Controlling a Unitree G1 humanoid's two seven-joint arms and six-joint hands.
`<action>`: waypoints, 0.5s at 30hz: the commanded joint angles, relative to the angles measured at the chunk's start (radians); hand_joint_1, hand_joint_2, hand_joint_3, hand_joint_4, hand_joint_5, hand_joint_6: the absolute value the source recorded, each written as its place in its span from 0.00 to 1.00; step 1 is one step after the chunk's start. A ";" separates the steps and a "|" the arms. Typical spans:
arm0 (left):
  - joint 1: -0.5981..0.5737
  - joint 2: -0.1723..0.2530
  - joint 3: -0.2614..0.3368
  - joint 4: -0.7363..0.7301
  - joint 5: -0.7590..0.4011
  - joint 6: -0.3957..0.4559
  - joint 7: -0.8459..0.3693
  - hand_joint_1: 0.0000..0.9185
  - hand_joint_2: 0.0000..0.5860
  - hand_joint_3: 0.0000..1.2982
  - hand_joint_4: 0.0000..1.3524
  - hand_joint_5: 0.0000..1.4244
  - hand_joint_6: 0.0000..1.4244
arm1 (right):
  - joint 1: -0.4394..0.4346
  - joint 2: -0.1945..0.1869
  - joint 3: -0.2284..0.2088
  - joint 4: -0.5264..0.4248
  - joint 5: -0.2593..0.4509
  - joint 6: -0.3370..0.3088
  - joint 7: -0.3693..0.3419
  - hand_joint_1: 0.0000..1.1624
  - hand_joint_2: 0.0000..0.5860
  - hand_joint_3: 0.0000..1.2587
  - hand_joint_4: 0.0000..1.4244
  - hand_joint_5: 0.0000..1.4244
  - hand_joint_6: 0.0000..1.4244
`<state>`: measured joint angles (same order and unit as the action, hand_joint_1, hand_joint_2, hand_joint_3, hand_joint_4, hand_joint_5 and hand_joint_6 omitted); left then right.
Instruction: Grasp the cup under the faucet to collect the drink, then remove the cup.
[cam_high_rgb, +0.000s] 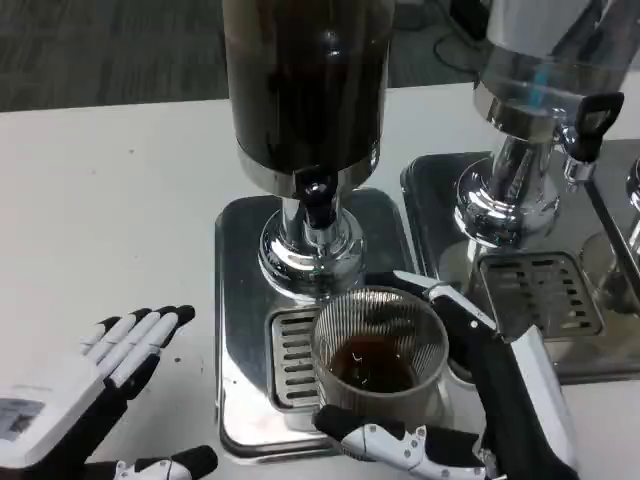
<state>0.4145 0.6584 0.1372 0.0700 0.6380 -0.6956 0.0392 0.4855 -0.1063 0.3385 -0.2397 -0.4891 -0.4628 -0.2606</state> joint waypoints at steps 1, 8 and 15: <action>0.046 -0.003 0.005 -0.044 0.021 0.022 0.028 0.00 0.15 0.00 0.00 0.00 0.00 | 0.004 -0.009 0.003 -0.046 0.008 -0.062 0.003 0.81 0.29 0.33 0.46 0.64 0.95; 0.125 -0.024 0.017 -0.137 0.075 0.065 0.065 0.00 0.15 0.00 0.00 0.00 0.00 | 0.033 -0.052 -0.006 -0.083 0.044 -0.076 0.057 0.81 0.28 0.34 0.46 0.64 0.95; 0.175 -0.050 0.009 -0.196 0.111 0.109 0.089 0.00 0.16 0.00 0.00 0.00 0.00 | 0.041 -0.052 -0.009 -0.077 0.053 -0.094 0.067 0.80 0.28 0.34 0.46 0.64 0.95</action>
<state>0.5815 0.6199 0.1487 -0.1040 0.7290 -0.6040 0.1136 0.5312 -0.1690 0.3343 -0.2886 -0.4630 -0.5033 -0.1824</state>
